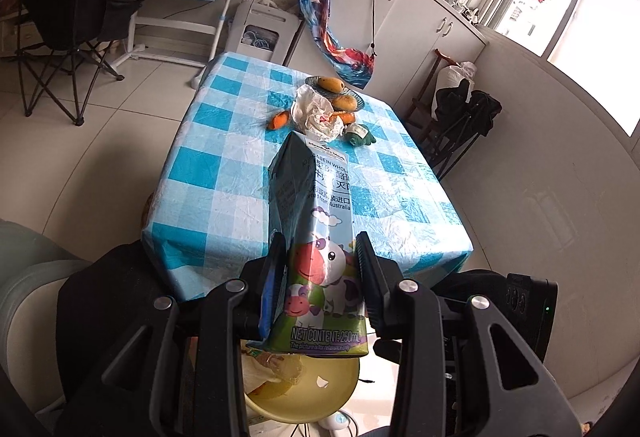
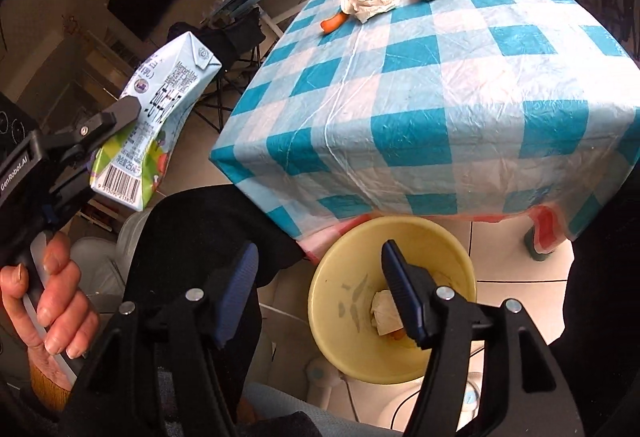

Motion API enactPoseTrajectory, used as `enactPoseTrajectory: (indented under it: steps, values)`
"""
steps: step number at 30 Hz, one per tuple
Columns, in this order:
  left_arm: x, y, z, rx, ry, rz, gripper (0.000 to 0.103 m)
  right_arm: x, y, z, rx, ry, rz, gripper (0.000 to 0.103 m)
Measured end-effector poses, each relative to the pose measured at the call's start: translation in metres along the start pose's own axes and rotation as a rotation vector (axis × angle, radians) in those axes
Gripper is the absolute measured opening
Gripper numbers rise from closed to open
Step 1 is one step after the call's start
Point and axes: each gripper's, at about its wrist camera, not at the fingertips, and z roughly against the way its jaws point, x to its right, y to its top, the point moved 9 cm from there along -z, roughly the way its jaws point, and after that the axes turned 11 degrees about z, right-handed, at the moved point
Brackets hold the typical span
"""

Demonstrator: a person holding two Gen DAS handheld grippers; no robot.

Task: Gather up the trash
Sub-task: 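Open the left gripper to drop the carton while the right gripper releases the orange piece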

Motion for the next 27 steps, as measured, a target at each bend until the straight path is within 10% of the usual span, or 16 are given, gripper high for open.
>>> enactPoseTrajectory:
  steps: [8,18,27]
  values:
    - [0.008,-0.052,-0.017,-0.156,0.000,-0.065,0.034,0.015,0.016,0.040,0.204,-0.052,-0.064,0.070]
    - [0.000,-0.112,-0.045,-0.376,0.063,-0.129,0.035,0.015,0.020,0.053,0.250,-0.072,-0.047,0.074]
    - [-0.007,-0.077,-0.027,-0.212,0.109,-0.097,0.056,0.012,0.018,0.051,0.243,-0.082,-0.030,0.075]
